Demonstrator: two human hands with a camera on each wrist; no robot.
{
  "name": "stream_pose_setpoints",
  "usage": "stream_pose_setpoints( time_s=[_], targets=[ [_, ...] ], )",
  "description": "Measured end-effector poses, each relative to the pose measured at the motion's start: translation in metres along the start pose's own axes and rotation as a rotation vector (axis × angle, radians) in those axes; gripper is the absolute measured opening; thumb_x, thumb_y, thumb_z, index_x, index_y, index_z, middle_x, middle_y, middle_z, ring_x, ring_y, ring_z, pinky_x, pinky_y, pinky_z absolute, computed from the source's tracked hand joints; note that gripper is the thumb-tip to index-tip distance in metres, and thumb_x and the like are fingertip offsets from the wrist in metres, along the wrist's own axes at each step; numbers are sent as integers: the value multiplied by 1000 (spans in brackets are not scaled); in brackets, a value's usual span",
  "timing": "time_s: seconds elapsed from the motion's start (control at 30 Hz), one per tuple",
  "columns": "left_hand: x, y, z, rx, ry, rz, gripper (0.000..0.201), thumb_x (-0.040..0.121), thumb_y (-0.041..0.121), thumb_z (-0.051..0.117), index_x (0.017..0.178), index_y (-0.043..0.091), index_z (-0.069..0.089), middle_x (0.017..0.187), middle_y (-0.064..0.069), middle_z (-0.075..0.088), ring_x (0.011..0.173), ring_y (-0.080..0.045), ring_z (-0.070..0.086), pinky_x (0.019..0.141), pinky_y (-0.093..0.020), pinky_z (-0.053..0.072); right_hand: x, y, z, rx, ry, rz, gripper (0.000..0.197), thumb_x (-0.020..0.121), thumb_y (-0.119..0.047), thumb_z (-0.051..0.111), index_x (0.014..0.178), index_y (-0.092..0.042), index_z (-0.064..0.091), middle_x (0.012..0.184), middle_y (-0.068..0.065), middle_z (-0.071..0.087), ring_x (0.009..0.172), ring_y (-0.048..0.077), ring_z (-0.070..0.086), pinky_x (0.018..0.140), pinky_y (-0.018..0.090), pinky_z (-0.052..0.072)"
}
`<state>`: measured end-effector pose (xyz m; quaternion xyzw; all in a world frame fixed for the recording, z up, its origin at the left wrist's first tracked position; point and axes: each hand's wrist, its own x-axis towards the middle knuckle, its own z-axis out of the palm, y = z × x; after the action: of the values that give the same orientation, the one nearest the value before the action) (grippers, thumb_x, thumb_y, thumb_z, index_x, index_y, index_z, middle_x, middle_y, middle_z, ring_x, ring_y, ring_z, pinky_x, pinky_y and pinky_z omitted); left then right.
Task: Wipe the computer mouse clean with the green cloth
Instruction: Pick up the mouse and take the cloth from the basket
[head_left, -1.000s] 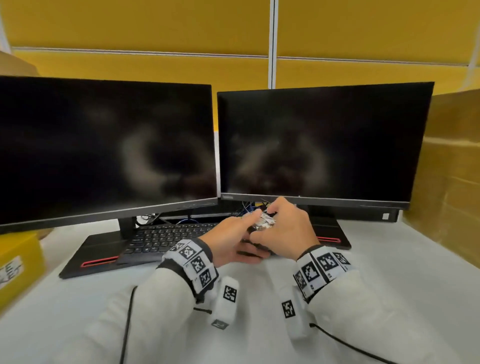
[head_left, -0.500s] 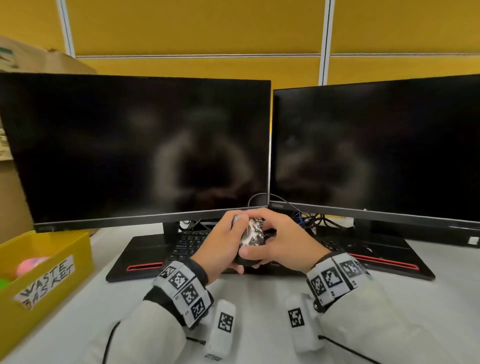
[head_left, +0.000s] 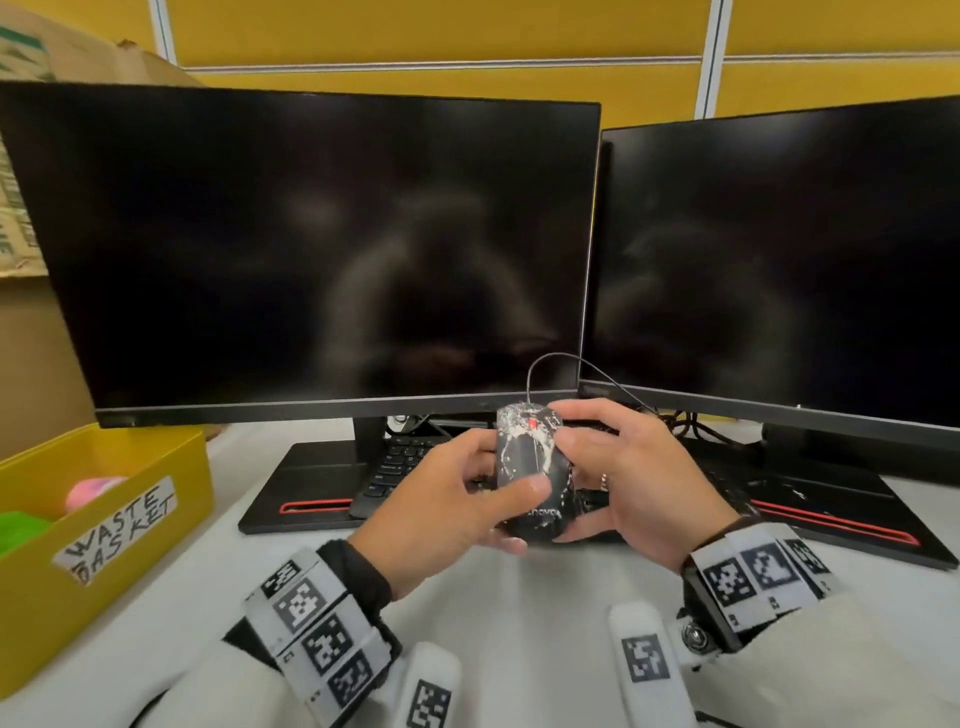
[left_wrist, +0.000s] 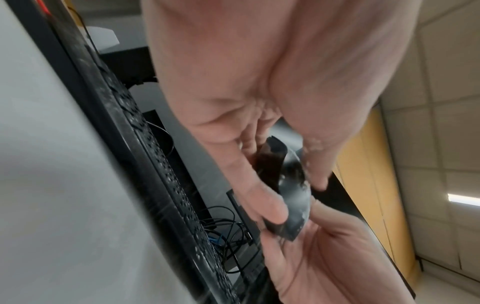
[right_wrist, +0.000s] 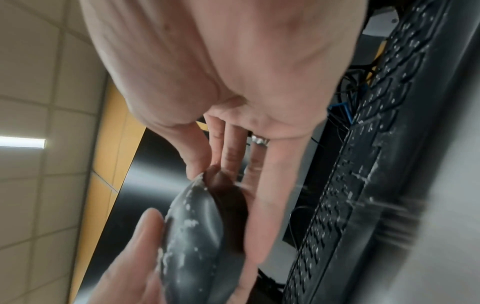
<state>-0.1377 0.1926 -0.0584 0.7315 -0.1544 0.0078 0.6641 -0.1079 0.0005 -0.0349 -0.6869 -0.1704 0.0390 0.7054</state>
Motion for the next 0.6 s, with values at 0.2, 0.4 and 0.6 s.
stream_pose_setpoints(
  time_s=[0.2, 0.4, 0.6],
  targets=[
    [-19, -1, -31, 136, -35, -11, 43, 89, 16, 83, 128, 26, 66, 115, -3, 78, 100, -18, 77, 78, -34, 65, 5, 2, 41, -53, -89, -4, 23, 98, -7, 57, 118, -16, 64, 100, 16, 77, 93, 31, 75, 69, 65, 59],
    [-27, 9, -59, 14, 76, -45, 24, 101, 25, 68, 125, 29, 64, 113, -14, 78, 87, -25, 78, 71, -33, 63, 29, -24, 84, -293, -119, -75, 17, 96, -6, 61, 110, -15, 65, 87, 11, 78, 80, 26, 77, 66, 52, 63],
    [-29, 12, -74, -47, 215, -45, 32, 106, 47, 53, 131, 29, 62, 114, -9, 79, 80, -25, 78, 60, -32, 60, 42, -36, 114, -341, -107, -82, 14, 92, -10, 67, 102, -17, 72, 92, 10, 78, 81, 25, 77, 66, 46, 64]
  ],
)
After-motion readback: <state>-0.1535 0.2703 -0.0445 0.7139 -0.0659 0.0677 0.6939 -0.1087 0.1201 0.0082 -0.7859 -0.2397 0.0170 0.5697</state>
